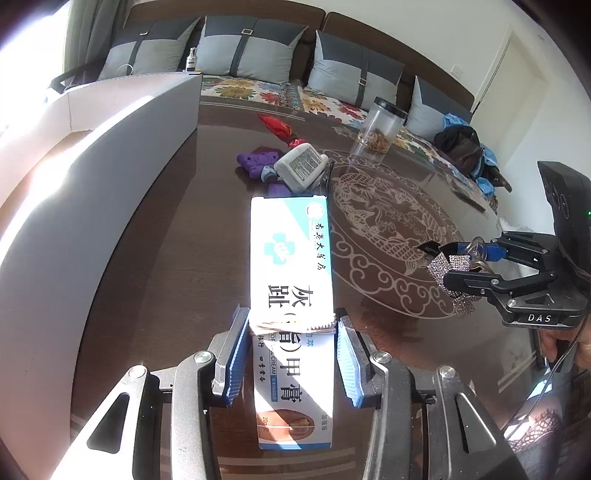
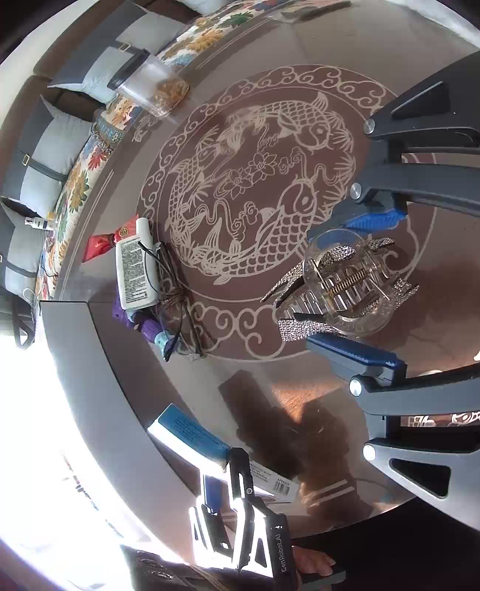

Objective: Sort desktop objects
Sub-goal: 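Carry both items into the white box and open both tools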

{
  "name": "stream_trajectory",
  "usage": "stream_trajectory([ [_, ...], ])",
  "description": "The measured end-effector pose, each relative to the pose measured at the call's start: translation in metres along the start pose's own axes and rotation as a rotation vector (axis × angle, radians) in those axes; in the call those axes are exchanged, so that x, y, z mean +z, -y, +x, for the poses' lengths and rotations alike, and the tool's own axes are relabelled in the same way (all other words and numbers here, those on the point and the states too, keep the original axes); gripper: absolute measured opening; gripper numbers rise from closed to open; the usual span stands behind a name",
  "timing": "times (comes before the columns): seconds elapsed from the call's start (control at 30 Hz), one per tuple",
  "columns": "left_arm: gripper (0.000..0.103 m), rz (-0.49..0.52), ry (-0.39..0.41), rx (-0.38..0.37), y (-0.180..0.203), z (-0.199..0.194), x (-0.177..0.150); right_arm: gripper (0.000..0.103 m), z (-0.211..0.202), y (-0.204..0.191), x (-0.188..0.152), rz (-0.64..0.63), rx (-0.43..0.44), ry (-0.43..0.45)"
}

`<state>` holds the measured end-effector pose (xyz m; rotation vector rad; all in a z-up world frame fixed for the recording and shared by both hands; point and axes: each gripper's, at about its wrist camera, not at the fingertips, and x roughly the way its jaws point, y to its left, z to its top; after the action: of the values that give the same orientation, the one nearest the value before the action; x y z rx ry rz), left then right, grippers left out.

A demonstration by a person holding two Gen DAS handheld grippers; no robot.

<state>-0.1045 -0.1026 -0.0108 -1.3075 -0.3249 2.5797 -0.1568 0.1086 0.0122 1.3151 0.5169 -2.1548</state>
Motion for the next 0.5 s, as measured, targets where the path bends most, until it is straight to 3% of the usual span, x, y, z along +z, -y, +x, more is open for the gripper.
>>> stream_trajectory([
  [0.13, 0.043, -0.092, 0.104, -0.043, -0.029, -0.063, 0.007, 0.051, -0.041, -0.025, 0.024, 0.061, 0.034, 0.095],
  [0.23, 0.043, -0.152, 0.169, -0.013, -0.068, -0.108, 0.019, 0.051, -0.06, -0.057, 0.065, 0.087, 0.102, 0.183],
  [0.37, 0.043, -0.221, 0.221, 0.134, -0.14, -0.15, 0.034, 0.051, -0.067, -0.12, 0.129, 0.12, 0.255, 0.273],
  [0.5, 0.043, -0.289, 0.199, 0.269, -0.211, -0.166, 0.034, 0.051, -0.054, -0.194, 0.178, 0.106, 0.371, 0.319],
])
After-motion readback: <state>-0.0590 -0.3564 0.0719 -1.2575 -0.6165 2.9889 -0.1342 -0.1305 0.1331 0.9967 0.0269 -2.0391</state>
